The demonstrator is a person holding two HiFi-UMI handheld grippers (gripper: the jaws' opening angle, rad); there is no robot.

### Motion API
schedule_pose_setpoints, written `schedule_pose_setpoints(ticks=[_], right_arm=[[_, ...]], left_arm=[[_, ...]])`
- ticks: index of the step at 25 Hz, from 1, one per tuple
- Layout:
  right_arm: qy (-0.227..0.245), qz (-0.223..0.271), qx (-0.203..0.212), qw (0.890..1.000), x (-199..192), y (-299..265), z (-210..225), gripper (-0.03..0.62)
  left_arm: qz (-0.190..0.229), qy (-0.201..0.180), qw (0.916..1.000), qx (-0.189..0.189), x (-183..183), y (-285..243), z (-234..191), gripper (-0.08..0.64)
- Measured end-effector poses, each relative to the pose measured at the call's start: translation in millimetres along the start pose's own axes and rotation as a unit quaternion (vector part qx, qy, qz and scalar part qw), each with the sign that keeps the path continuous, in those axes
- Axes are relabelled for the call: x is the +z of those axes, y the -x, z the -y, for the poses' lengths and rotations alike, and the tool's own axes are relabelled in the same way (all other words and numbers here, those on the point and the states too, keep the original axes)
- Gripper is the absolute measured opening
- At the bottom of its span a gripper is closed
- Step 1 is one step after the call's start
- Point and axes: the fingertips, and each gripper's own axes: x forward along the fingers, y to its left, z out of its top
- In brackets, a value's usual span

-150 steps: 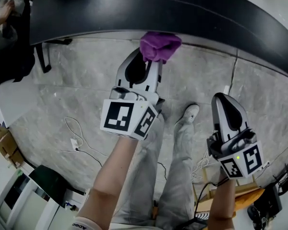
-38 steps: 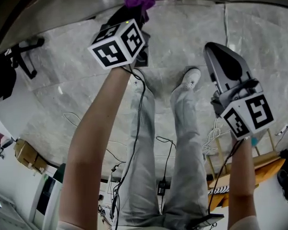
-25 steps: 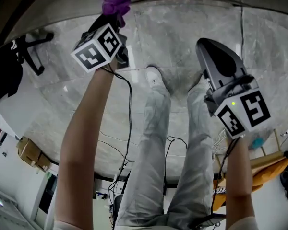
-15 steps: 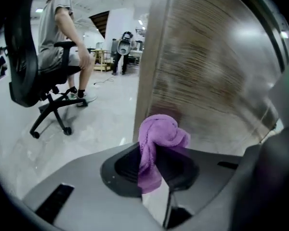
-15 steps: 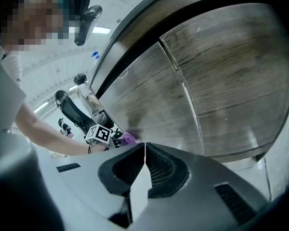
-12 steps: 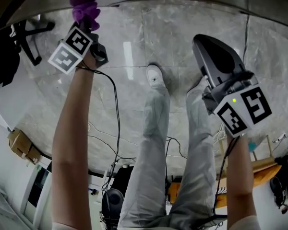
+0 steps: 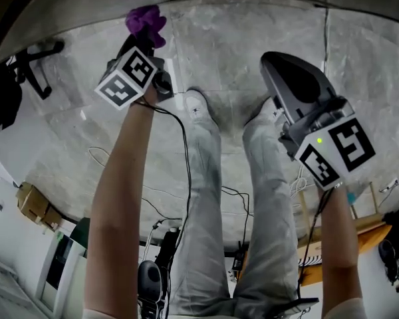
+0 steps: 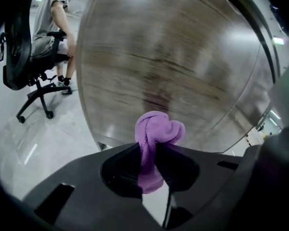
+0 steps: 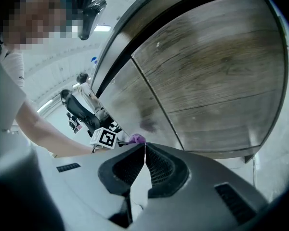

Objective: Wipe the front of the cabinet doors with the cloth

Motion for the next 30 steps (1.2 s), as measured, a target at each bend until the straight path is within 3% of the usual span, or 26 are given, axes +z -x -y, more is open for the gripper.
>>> schedule_pose_setpoints(ticks=[7,12,15,20,26,30], right_arm=[[-0.046,0.024,-0.032,0.998,-14,44,48,0.029],[-0.071,0.034,-0.065,0.995,-37,60,64,0.029],[-0.085,0.040,-0.087,0.992,-49,64,69,0.029],[-0.097,0.048,-0.113,0.988,-60,57,58,0.029],[-0.094,0.065,-0.116,0.987,-54,-8,10,0.029],[-0.101,0.080,-0.110,0.986,-43,-15,4,0.029]], left_arm=[[-0.033,-0.051,0.9957,-0.070,-46,-53,120,0.078],[-0.043,-0.032,0.9938,-0.097,-64,-90,148,0.078],[-0.044,-0.022,0.9938,-0.100,-62,-102,141,0.078],[-0.059,-0.047,0.9901,-0.119,-58,-108,111,0.078],[-0.087,-0.098,0.9889,-0.070,-32,-94,0,0.078],[-0.093,-0.127,0.9866,-0.040,-24,-88,-36,0.078]])
